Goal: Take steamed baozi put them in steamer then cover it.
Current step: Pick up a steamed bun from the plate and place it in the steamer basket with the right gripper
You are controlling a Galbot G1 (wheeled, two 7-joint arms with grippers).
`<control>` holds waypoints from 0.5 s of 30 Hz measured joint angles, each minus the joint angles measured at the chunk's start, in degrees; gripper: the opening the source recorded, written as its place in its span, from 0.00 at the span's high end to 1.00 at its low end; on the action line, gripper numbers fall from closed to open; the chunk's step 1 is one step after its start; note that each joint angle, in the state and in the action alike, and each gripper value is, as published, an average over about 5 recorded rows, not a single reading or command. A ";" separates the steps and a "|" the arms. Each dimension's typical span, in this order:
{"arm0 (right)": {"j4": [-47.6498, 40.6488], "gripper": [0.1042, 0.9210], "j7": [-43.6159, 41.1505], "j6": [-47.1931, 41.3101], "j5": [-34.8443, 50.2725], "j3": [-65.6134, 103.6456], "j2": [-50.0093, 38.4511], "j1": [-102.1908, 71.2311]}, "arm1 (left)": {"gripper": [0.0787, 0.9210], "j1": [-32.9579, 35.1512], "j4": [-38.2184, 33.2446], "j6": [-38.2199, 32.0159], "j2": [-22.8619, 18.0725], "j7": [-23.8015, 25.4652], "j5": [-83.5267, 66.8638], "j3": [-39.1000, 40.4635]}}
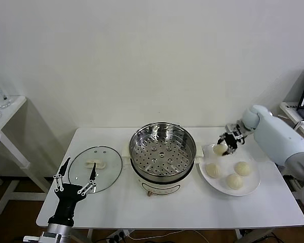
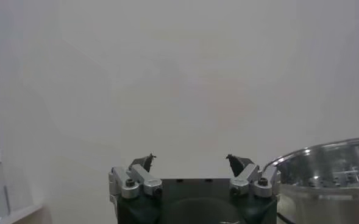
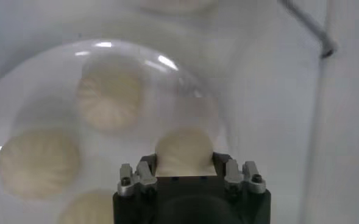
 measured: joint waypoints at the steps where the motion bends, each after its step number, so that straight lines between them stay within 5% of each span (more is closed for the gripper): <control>1: 1.57 0.34 -0.01 1.04 0.44 -0.88 -0.14 1.18 | 0.12 -0.06 0.00 -0.03 -0.01 0.00 0.00 0.07; 15: 18.47 0.34 0.34 12.99 -0.33 -10.65 3.83 12.85 | 0.12 -0.22 -0.49 -0.12 -0.12 -0.05 0.09 0.51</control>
